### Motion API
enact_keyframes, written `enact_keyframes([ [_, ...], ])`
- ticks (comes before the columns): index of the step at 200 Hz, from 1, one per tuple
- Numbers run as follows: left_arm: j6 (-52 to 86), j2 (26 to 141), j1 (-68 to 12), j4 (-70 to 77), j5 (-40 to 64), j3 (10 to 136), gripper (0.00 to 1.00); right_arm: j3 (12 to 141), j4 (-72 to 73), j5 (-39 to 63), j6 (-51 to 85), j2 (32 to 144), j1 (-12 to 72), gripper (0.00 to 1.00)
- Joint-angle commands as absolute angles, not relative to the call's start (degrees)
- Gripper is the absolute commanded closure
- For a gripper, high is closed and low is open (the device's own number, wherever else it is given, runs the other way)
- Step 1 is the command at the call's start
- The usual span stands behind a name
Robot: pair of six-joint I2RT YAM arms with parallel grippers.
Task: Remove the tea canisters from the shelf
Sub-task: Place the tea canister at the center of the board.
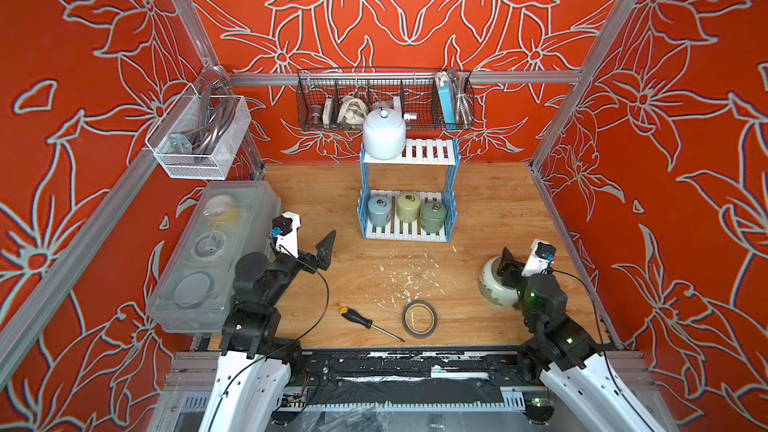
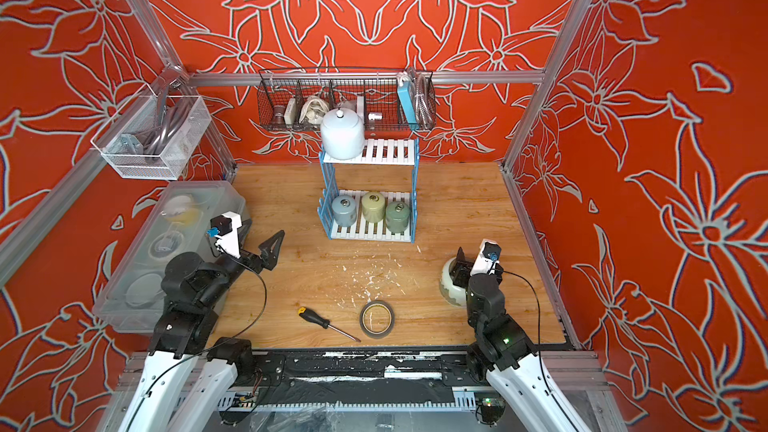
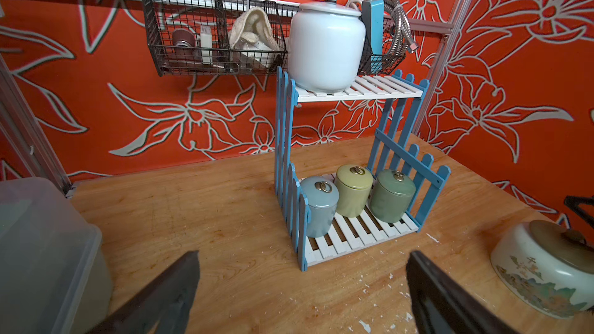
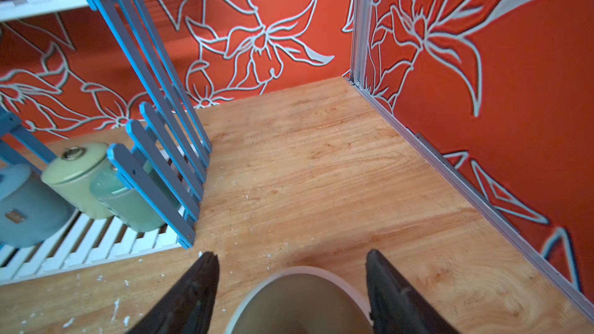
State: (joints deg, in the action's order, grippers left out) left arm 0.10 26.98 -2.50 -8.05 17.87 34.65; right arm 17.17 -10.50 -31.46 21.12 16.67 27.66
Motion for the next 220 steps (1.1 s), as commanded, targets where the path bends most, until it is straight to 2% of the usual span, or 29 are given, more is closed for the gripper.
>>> enact_keyframes([
  [1, -0.01, 29.19, -2.96, -10.22, 18.42, 38.82, 0.01, 21.54, -12.39, -32.31, 18.66, 15.54, 27.61, 0.19],
  [31, -2.67, 33.85, -3.6, -13.4, 20.34, 44.68, 0.01, 26.0, -13.9, -32.19, 13.18, 15.03, 27.6, 0.09],
  [88, -5.71, 43.99, -3.6, -22.86, 24.51, 57.86, 0.01, 36.12, -18.2, -27.51, -0.37, 15.4, 27.6, 0.01],
  [132, -5.67, 53.99, -3.6, -28.17, 28.22, 69.42, 0.01, 36.7, -22.59, -23.11, -8.98, 13.67, 27.6, 0.01],
  [220, -6.33, 71.01, -5.17, -31.64, 27.93, 90.03, 0.01, 28.77, -22.66, -15.04, -7.44, 5.71, 27.6, 0.01],
])
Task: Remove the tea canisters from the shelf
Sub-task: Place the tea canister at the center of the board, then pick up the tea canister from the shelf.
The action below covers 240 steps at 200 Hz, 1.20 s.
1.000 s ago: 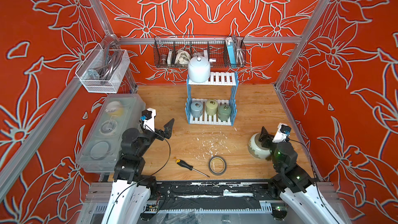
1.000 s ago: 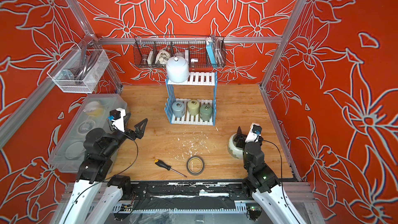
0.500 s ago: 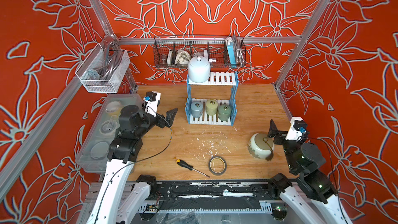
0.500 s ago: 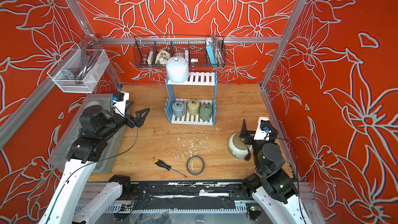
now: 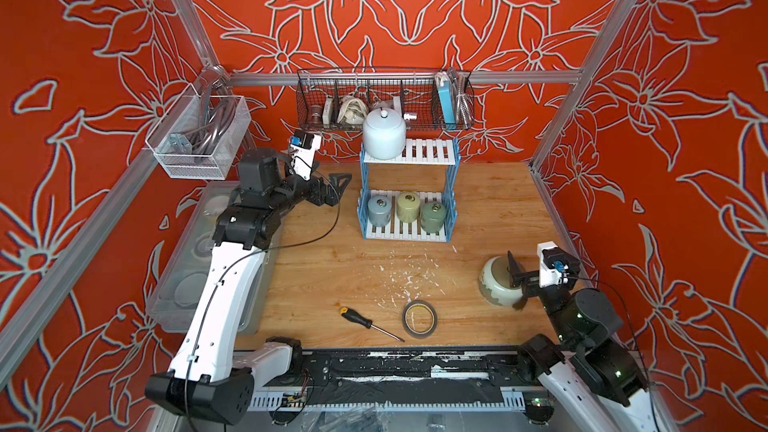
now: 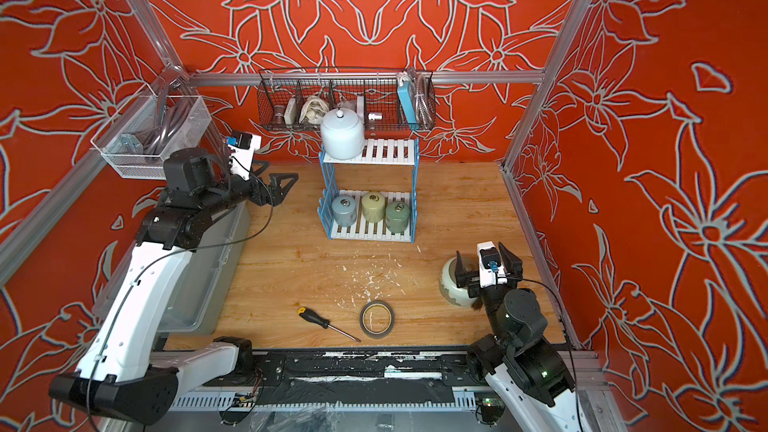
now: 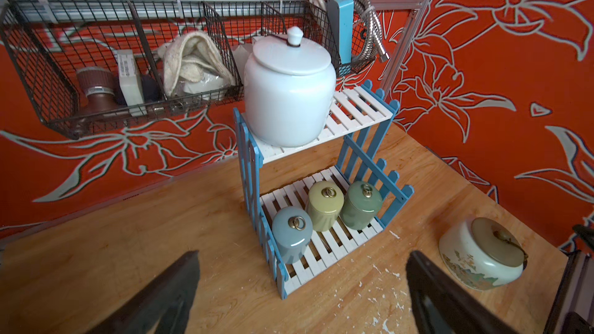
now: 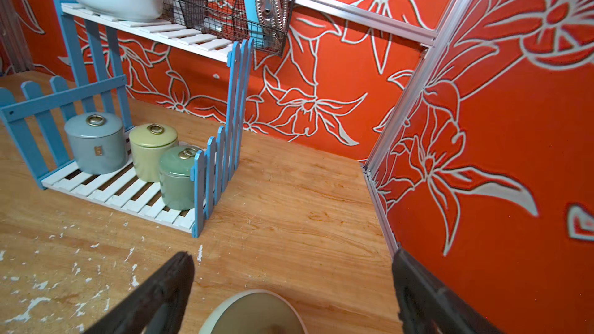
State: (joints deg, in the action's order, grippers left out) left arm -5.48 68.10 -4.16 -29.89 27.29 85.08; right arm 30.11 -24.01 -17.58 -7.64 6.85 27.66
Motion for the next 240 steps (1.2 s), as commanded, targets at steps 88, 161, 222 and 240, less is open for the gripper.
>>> enact_keyframes([
  [88, -7.47, 90.54, -9.52, -36.18, 24.25, 113.26, 0.01, 27.0, -21.28, -13.29, -7.9, 3.83, 27.45, 0.01],
  [161, -6.76, 108.59, -11.58, -38.02, 23.37, 135.56, 0.08, 27.04, -21.53, -13.28, -8.45, 4.06, 26.73, 0.01],
  [222, -7.16, 120.87, -12.22, -39.29, 23.62, 150.39, 0.18, 27.16, -21.75, -12.6, -8.75, 4.77, 26.37, 0.01],
  [240, -6.86, 123.64, -12.22, -38.96, 23.53, 154.13, 0.23, 27.04, -21.72, -13.08, -8.7, 4.31, 26.22, 0.01],
])
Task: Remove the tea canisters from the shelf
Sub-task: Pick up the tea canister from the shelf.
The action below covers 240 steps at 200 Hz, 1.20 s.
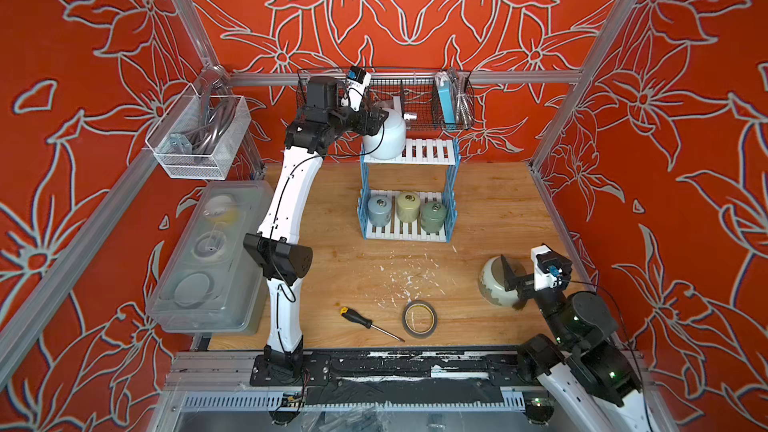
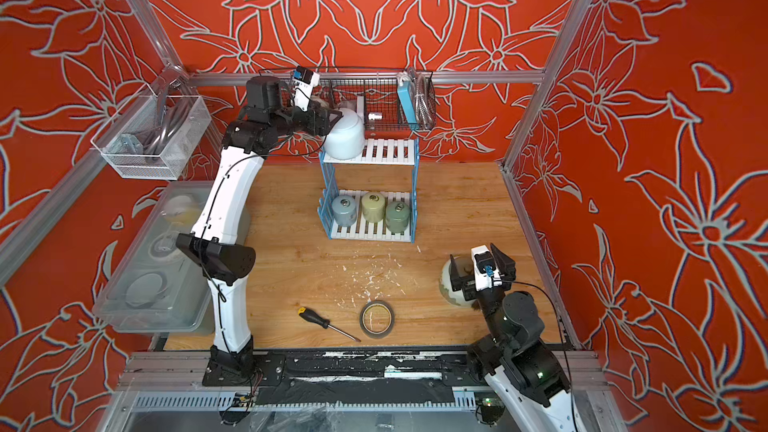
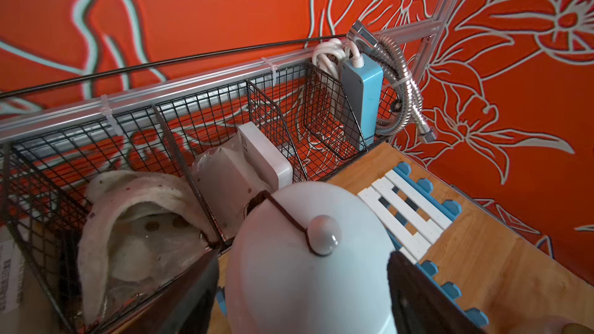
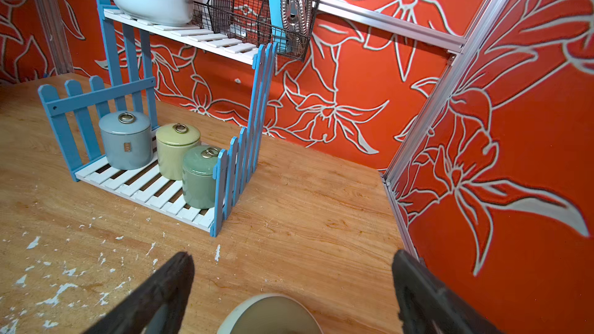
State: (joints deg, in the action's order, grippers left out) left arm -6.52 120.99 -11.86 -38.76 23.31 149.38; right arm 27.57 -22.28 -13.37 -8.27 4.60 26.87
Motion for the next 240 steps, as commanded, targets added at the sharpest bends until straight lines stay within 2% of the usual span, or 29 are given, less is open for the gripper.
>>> enact_keyframes([
  [1, -6.86, 123.74, -12.22, -38.91, 23.5, 154.19, 0.23, 27.05, -21.71, -13.09, -8.7, 4.31, 26.21, 0.01],
  [31, -7.53, 125.78, -12.54, -37.1, 23.5, 154.83, 0.34, 27.12, -21.95, -12.58, -8.77, 4.34, 26.01, 0.01],
  [90, -7.55, 127.79, -12.83, -36.91, 23.95, 155.31, 0.43, 27.07, -21.84, -12.69, -8.82, 4.1, 25.84, 0.01],
  [138, -8.04, 128.77, -13.45, -37.7, 23.87, 155.17, 0.55, 27.07, -21.9, -12.63, -8.83, 3.88, 25.59, 0.01],
  [178, -7.85, 128.58, -13.71, -38.09, 23.98, 154.36, 0.74, 27.04, -21.95, -12.41, -8.93, 3.51, 25.49, 0.01],
  [203, -7.89, 127.84, -13.8, -38.5, 24.46, 153.81, 1.0, 27.14, -22.1, -12.36, -8.83, 3.57, 25.3, 0.01],
  [240, -8.31, 126.68, -13.89, -37.86, 24.82, 153.9, 1.0, 26.91, -21.86, -12.53, -8.96, 3.29, 25.14, 0.01],
])
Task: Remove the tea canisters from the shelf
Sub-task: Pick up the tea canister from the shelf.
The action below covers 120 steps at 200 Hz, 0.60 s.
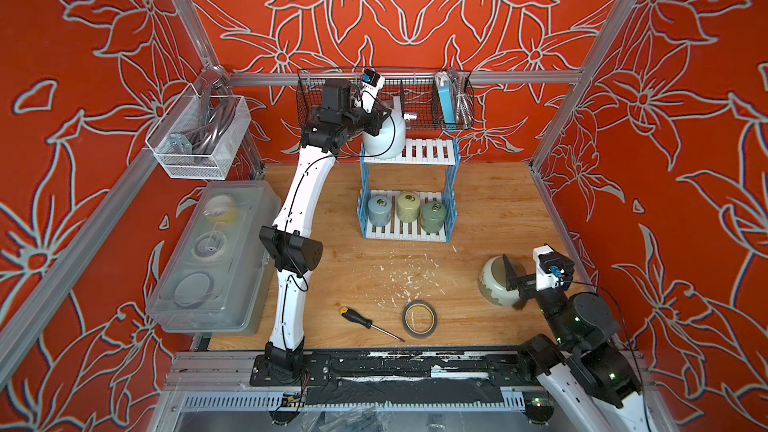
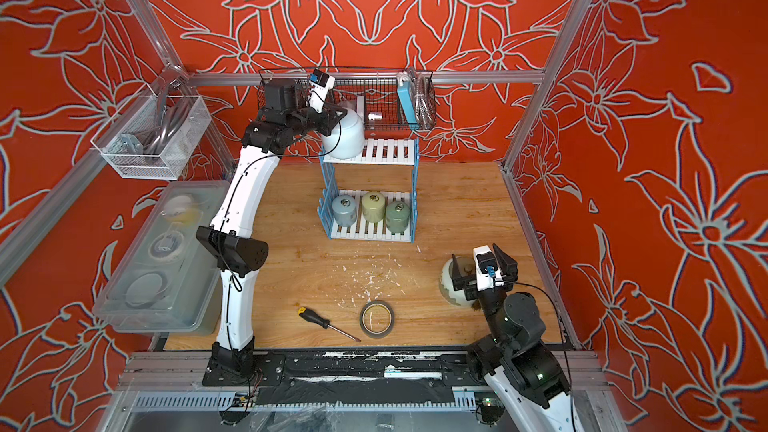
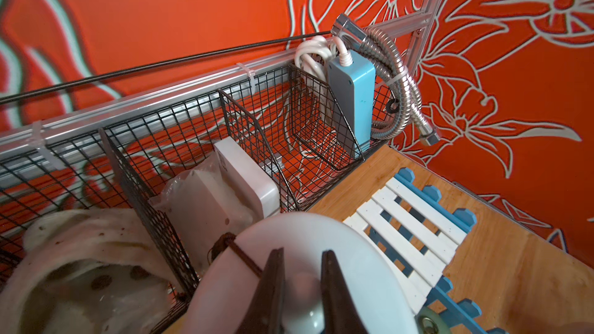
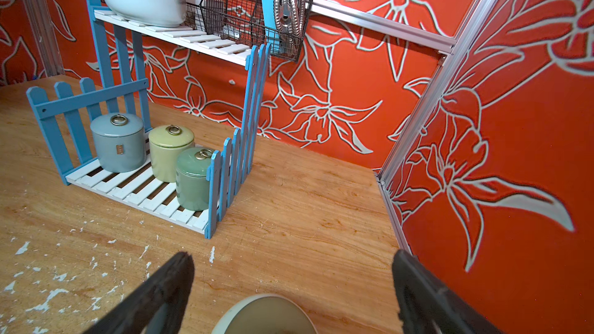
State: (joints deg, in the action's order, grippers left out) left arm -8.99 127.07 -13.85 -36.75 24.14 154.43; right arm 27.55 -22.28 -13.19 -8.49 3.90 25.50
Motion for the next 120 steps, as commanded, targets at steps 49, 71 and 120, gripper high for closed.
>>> enact_keyframes([
  [49, -8.31, 125.27, -13.96, -35.06, 24.5, 154.33, 1.0, 26.97, -21.83, -12.33, -8.96, 3.18, 25.03, 0.01],
  [71, -8.26, 124.47, -13.97, -33.96, 25.66, 154.33, 1.0, 27.02, -22.06, -11.76, -9.13, 3.14, 25.01, 0.01],
  [120, -7.21, 121.17, -14.7, -31.51, 26.31, 154.17, 1.0, 26.97, -22.01, -11.41, -9.09, 3.19, 24.96, 0.01],
])
